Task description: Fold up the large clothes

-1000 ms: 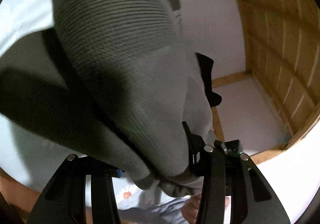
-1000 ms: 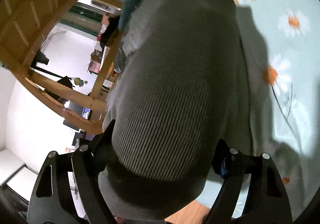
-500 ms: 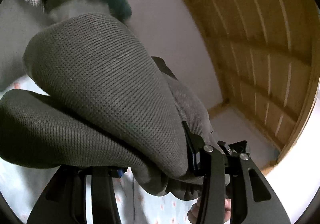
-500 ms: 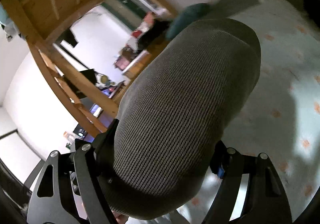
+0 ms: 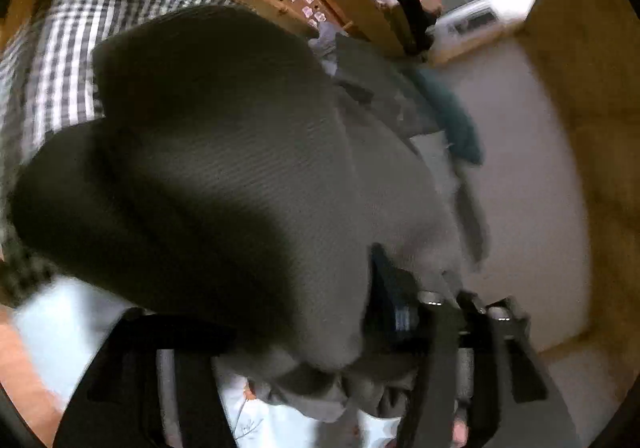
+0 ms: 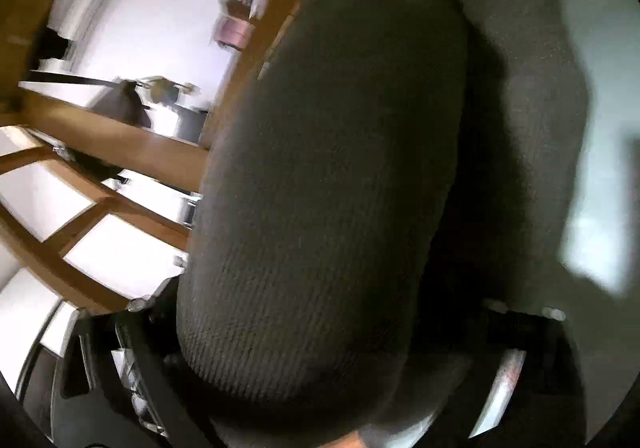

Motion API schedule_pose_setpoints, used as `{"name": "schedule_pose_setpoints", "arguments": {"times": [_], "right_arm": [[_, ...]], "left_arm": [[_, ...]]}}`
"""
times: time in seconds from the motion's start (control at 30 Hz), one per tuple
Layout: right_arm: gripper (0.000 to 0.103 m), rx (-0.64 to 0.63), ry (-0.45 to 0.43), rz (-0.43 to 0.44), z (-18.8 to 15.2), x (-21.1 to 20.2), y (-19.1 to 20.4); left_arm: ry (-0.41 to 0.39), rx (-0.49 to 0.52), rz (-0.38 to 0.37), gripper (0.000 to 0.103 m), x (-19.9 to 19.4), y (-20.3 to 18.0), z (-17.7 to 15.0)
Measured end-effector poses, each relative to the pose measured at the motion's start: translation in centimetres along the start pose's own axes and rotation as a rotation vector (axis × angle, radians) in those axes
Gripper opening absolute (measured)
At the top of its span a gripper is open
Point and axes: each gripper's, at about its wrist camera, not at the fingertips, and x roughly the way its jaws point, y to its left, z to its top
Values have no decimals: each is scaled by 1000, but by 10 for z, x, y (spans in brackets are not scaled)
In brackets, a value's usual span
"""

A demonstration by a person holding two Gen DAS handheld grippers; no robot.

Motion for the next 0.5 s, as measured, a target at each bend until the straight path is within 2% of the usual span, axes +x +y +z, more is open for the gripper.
{"name": "schedule_pose_setpoints", "arguments": {"times": [0.1,0.17,0.2,0.23,0.27,0.3,0.33,0.37,0.4,0.43,0.5], "right_arm": [[101,-30,-6,-21,-6,-16,3],[101,-100,-13,-92,-8,-38,12],[101,-141,-23,-124,-10,-48,18],[101,-219,-50,-178,-14,-65,28],[101,-294,-79,-230,-17,-79,38],[101,-346,-96,-272,-21,-90,44],[101,-398,-120,-323,-25,-102,51],[101,-452,-142,-389,-37,-117,54],[101,-475,-148,-434,-43,-124,54],[101,-489,-150,-492,-50,-132,49],[100,-472,-144,-592,-78,-149,34]], "left_arm": [[43,7,-7,73,-4,10,0],[80,22,2,75,-11,-2,-3],[64,56,14,84,-21,-25,-12],[41,107,20,98,-32,-44,-25],[34,156,10,98,-42,-58,-35],[24,221,39,98,-54,-71,-49],[10,266,50,97,-58,-100,-66],[-5,331,23,97,-65,-111,-71],[-21,428,29,97,-70,-126,-73],[-43,507,65,97,-68,-149,-72],[-174,678,198,97,-57,-188,-70]]}}
